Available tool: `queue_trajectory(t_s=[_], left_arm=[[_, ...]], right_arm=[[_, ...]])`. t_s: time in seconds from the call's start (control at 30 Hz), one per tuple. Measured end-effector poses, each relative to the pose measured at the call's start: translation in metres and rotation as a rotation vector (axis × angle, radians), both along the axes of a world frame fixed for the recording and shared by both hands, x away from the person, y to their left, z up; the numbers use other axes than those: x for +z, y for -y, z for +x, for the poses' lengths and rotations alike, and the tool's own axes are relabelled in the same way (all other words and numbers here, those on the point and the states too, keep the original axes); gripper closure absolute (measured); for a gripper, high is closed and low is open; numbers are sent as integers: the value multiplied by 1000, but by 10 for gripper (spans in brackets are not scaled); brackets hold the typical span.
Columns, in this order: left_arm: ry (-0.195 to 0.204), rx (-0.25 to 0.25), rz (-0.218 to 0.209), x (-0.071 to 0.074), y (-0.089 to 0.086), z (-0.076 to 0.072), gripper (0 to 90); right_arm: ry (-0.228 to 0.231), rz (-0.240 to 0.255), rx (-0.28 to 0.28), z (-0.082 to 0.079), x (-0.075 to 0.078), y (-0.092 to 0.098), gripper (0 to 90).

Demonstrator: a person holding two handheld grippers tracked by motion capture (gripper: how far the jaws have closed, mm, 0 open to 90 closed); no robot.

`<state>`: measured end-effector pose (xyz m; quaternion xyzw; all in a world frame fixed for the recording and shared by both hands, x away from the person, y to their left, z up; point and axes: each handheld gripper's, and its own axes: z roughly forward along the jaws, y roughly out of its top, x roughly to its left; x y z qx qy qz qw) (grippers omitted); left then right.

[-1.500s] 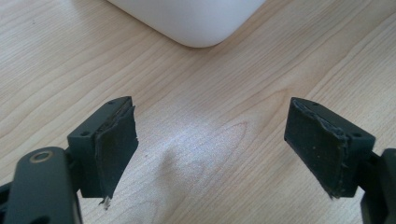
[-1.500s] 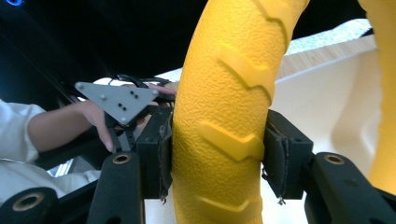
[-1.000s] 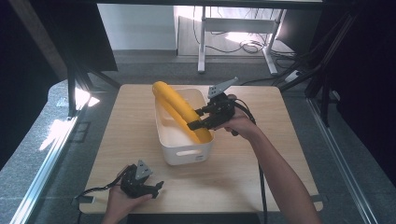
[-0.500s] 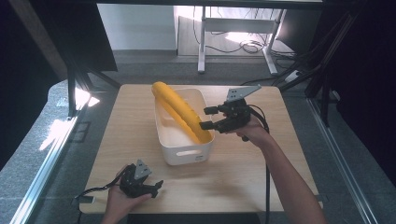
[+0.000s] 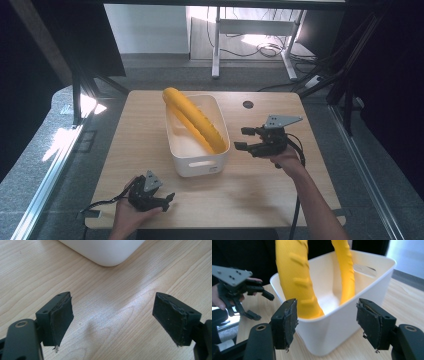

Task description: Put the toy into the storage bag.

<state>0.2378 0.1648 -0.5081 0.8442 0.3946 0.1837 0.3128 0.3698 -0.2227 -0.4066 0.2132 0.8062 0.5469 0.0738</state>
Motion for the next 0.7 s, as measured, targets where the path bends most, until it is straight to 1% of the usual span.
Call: queue_trajectory(t_s=[0.07, 0.1, 0.3, 0.37, 0.47, 0.53, 0.63, 0.7], left_arm=[[0, 0, 0, 0, 0, 0, 169], [1, 1, -1, 0, 0, 0, 169], [5, 4, -1, 0, 0, 0, 169], [4, 2, 0, 0, 0, 0, 168], [4, 2, 1, 0, 0, 0, 168], [6, 4, -2, 1, 0, 0, 168], [6, 4, -1, 1, -1, 0, 168], [4, 2, 2, 0, 0, 0, 168]], right_arm=[[3, 11, -14, -2, -5, 4, 336], [-4, 11, -18, -3, -7, 5, 336], [1, 29, -53, -5, -15, 13, 337], [-4, 26, -61, -6, -17, 15, 337], [1, 27, -67, -6, -18, 16, 337], [9, 38, -73, -8, -18, 16, 336], [17, 24, -84, -14, -23, 15, 331], [18, -6, -93, -18, -29, 15, 322]])
